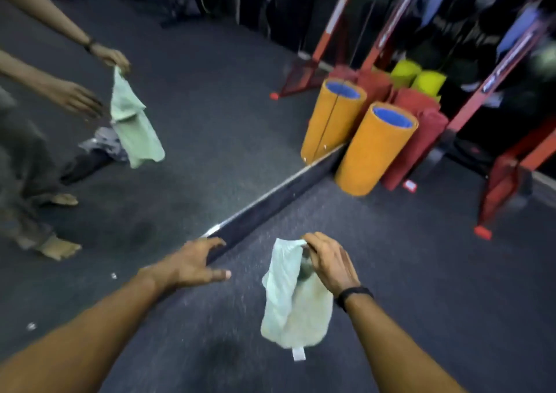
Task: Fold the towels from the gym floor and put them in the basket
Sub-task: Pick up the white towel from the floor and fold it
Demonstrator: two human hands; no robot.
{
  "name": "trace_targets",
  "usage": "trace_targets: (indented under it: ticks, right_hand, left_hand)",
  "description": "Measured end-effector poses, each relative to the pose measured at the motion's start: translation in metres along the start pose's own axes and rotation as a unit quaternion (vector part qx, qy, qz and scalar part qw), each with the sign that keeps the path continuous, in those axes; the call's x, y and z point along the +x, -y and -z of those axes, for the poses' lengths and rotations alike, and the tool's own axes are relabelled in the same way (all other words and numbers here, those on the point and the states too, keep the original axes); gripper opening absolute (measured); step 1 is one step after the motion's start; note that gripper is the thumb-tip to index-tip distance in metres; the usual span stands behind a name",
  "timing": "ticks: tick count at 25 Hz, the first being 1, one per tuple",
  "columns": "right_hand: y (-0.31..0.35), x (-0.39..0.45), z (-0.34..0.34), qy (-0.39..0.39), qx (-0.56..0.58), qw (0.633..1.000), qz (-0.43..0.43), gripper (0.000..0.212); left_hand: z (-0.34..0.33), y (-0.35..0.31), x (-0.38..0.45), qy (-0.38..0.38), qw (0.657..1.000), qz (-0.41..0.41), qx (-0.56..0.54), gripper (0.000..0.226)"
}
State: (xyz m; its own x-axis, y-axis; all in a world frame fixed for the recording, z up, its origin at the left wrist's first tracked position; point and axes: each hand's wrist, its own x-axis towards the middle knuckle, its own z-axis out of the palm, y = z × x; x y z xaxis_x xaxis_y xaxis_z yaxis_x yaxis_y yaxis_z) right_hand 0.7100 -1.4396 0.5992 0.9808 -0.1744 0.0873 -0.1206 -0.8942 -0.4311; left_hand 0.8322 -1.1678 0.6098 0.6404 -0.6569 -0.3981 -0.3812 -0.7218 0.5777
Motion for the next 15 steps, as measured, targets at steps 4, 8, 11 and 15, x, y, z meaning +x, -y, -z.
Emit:
trace_targets:
  ticks: [4, 8, 11, 15]
  right_hand:
    - [0.091, 0.018, 0.099, -0.014, -0.021, 0.992, 0.120, 0.008]
    - [0.181, 0.017, 0.167, -0.029, -0.018, 0.971, 0.239, 0.044]
    - [0.255, 0.000, 0.197, -0.031, -0.021, 0.951, 0.308, 0.028]
    - [0.373, -0.045, 0.207, -0.012, 0.003, 0.911, 0.413, 0.021]
  left_hand:
    - [0.071, -0.050, -0.110, -0.123, 0.992, 0.029, 0.004, 0.094]
    - [0.116, -0.080, -0.241, -0.266, 0.961, 0.072, 0.000, 0.094]
    - [0.123, -0.083, -0.346, -0.344, 0.931, 0.120, -0.008, 0.077]
    - [0.099, -0.069, -0.497, -0.430, 0.878, 0.208, -0.030, 0.073]
